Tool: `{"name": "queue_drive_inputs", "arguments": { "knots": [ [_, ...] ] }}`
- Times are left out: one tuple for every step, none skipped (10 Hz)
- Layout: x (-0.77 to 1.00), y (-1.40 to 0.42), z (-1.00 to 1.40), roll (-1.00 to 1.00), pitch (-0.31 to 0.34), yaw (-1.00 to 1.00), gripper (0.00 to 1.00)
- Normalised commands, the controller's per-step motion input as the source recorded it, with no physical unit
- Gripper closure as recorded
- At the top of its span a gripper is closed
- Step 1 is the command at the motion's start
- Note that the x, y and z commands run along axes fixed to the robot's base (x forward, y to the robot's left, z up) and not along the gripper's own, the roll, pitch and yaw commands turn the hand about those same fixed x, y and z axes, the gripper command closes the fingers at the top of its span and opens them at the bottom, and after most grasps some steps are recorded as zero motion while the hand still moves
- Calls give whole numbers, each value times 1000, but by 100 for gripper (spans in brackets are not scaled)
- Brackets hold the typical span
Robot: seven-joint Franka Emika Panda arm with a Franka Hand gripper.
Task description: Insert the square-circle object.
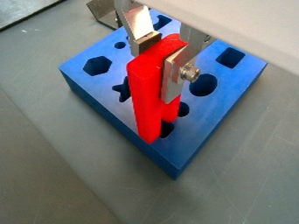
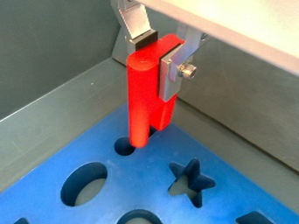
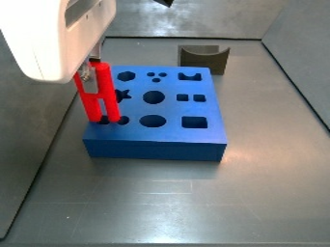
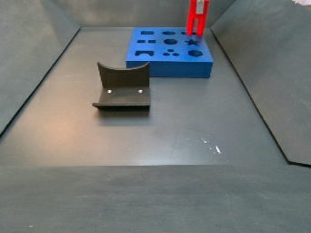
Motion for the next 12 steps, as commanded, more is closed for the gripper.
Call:
{"name": "queue_drive_inputs", "arguments": {
  "knots": [
    [206,-100,-317,50,0,0,100],
    [309,-123,-406,51,10,0,100],
    [374,-100,-431,44,34,0,100],
    [266,-43,-451,87,37,0,100],
    [89,0,-537,97,0,29,100],
    [0,0,-577,130,0,63,100],
    [-6,20,-546,147,0,103,100],
    [0,31,-537,144,0,94,100],
    [0,63,-494,157,0,66,100],
    [0,49,-474,179,0,34,100],
    [80,26,-489,163,19,0,100],
    [129,0,-551,174,33,0,100]
  ]
}}
